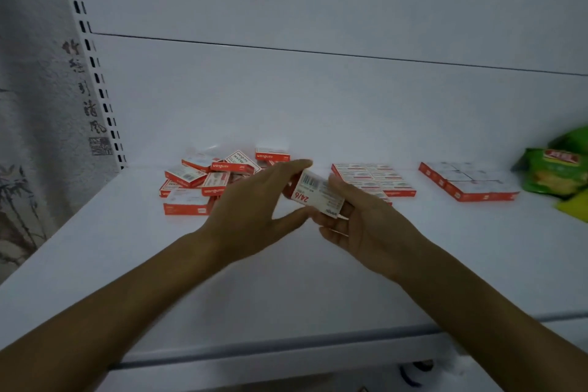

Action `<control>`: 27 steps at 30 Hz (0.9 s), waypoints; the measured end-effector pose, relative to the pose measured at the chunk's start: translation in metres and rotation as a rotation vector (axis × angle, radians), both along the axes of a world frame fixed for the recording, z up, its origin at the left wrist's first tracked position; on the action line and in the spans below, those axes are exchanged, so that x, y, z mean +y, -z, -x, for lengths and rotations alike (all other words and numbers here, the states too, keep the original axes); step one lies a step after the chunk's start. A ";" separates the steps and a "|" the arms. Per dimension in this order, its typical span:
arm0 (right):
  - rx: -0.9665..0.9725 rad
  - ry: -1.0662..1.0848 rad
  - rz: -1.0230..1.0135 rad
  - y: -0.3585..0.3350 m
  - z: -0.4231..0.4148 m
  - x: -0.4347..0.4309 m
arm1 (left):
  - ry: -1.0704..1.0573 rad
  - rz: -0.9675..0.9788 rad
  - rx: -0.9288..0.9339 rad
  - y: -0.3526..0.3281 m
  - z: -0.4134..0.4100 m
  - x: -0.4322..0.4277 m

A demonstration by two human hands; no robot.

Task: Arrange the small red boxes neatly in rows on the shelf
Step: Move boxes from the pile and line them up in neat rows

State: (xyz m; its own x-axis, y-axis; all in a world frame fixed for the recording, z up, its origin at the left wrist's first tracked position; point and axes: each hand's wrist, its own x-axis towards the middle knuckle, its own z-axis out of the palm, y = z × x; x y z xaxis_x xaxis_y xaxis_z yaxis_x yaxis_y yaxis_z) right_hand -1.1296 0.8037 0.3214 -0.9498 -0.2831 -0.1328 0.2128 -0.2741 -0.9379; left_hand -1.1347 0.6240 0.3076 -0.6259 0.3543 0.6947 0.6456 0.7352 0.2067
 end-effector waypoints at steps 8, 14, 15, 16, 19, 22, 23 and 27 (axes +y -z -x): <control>-0.064 0.107 0.149 -0.004 0.019 0.078 | 0.171 -0.030 -0.102 0.004 -0.006 0.125; -0.117 0.083 0.104 0.005 0.029 0.139 | 0.225 -0.068 -0.289 0.012 0.012 0.184; -0.120 0.076 0.122 0.006 0.029 0.148 | 0.228 -0.089 -0.330 0.011 0.016 0.193; -0.118 0.074 0.138 0.007 0.030 0.157 | 0.223 -0.117 -0.373 0.009 0.019 0.202; -0.087 0.053 0.142 0.004 0.036 0.188 | 0.173 -0.234 -0.485 0.002 0.030 0.228; 0.082 0.035 -0.071 -0.003 0.053 0.211 | 0.200 -0.493 -0.600 0.002 0.038 0.247; 0.217 0.073 -0.218 -0.003 0.061 0.217 | 0.202 -0.589 -0.624 0.005 0.041 0.252; 1.223 0.275 -0.871 0.009 0.096 0.232 | 0.141 -0.889 -0.700 0.015 0.048 0.256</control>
